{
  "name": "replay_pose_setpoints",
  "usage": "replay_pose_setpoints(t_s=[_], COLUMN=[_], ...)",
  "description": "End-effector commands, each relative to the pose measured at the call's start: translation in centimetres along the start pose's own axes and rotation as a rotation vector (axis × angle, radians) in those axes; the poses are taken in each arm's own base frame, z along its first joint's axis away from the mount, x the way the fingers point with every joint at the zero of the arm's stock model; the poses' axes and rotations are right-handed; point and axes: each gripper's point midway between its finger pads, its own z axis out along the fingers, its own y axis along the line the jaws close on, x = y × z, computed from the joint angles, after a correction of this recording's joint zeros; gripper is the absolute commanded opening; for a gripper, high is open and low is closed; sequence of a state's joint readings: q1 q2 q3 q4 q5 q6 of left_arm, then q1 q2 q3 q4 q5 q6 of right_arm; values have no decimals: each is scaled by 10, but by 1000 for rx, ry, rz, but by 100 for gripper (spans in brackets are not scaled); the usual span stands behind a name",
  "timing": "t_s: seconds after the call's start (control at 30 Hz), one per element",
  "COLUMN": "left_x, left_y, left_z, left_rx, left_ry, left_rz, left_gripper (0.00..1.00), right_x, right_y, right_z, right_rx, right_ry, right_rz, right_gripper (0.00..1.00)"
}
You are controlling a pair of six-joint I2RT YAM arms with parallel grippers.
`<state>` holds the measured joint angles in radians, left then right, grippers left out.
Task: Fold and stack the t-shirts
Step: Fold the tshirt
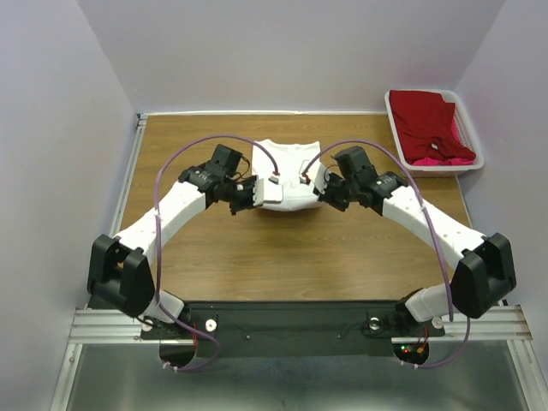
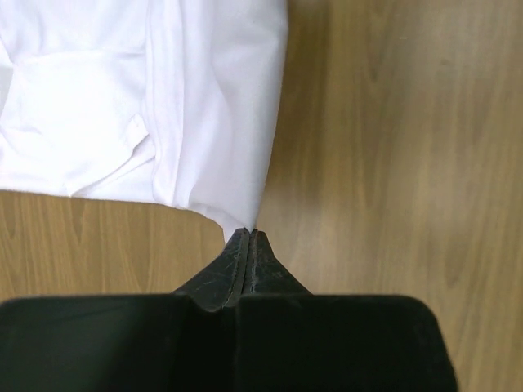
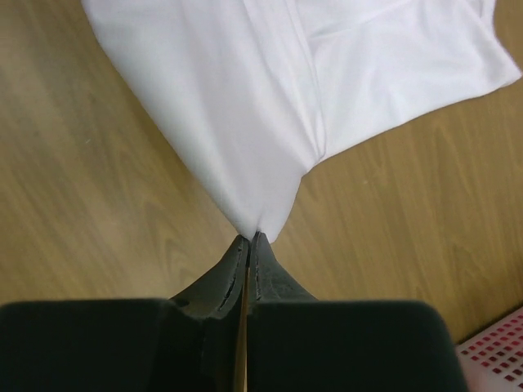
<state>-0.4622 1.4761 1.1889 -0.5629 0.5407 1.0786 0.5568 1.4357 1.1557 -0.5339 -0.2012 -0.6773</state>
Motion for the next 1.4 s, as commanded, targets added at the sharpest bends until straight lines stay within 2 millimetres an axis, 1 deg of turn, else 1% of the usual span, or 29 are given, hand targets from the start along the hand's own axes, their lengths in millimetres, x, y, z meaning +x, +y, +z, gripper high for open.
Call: replay_pose_setpoints(t_s=[0.0, 0.03, 0.13, 0.17, 0.23, 0.33, 0.43, 0.57, 0.6, 0.63, 0.67, 0.7, 0.73, 0.77, 0.87, 0.9, 0.93, 0.97, 1.0, 1.03, 1.07, 1.1, 1.13, 1.17, 1.2, 1.23, 1.27, 1.3, 1.37], left_x=[-4, -3, -7, -3, -7, -15, -22, -33, -43, -45, -53, -55, -56, -56, -46, -36, -33, -28, -19, -15, -10, 1, 6, 6, 19, 24, 29, 35, 44], left_y=[-50, -63, -101, -113, -131, -155, -163, -151, -140, -134, -120, -112, -105, -89, -63, -48, -41, -32, -15, -6, 3, 20, 27, 39, 43, 52, 56, 62, 66], left_z=[-18, -21, -28, -28, -37, -45, -51, -57, -58, -59, -59, -59, -59, -56, -49, -42, -38, -35, -28, -23, -20, -9, -3, 0, 16, 22, 28, 39, 50], left_rx=[92, 128, 210, 239, 277, 343, 357, 335, 324, 313, 298, 291, 286, 270, 255, 254, 258, 256, 250, 248, 241, 236, 237, 223, 247, 235, 237, 245, 252], left_ry=[17, 23, 0, 3, -22, -74, -94, -100, -106, -98, -97, -91, -88, -83, -51, -31, -30, -27, -19, -27, -26, -18, -13, -16, 5, 8, 11, 17, 24], left_rz=[-18, -34, -37, -48, -54, -78, -82, -92, -84, -83, -77, -74, -68, -74, -66, -96, -103, -116, -134, -145, -154, -177, -183, -173, -202, -207, -214, -225, -245], left_gripper=[0, 0, 0, 0, 0, 0, 0, 0, 0, 0, 0, 0, 0, 0, 0, 0, 0, 0, 0, 0, 0, 0, 0, 0, 0, 0, 0, 0, 0], right_x=[11, 16, 26, 28, 30, 30, 26, 22, 24, 18, 17, 19, 11, 11, 12, 16, 23, 25, 27, 28, 38, 38, 39, 52, 55, 49, 52, 63, 65], right_y=[39, 53, 80, 86, 99, 105, 104, 96, 92, 84, 77, 73, 64, 55, 38, 30, 27, 22, 9, 3, 1, -12, -18, -17, -25, -35, -38, -36, -40], right_z=[-28, -40, -61, -66, -82, -92, -95, -87, -82, -80, -78, -71, -72, -69, -51, -47, -33, -26, -22, -13, 4, 11, 20, 39, 46, 52, 61, 75, 88], right_rx=[-148, -194, -282, -301, -341, -357, -359, -356, -356, -338, -327, -338, -325, -319, -335, -336, -366, -367, -352, -361, -392, -382, -386, -422, -419, -409, -419, -442, -444], right_ry=[30, 36, 53, 53, 40, 22, 16, 32, 48, 48, 48, 62, 42, 41, 58, 62, 79, 83, 80, 77, 99, 93, 92, 121, 124, 100, 103, 125, 125], right_rz=[5, 9, 10, 2, -3, -14, -14, -29, -38, -53, -65, -64, -68, -74, -69, -67, -53, -50, -48, -38, -17, -8, -2, 28, 45, 49, 63, 89, 102], right_gripper=[0, 1, 1, 1, 1, 1, 0, 0, 1, 1, 1, 1, 1, 1, 1, 1, 1, 1, 1, 1, 1, 1, 1, 0, 1, 0, 1, 1, 1])
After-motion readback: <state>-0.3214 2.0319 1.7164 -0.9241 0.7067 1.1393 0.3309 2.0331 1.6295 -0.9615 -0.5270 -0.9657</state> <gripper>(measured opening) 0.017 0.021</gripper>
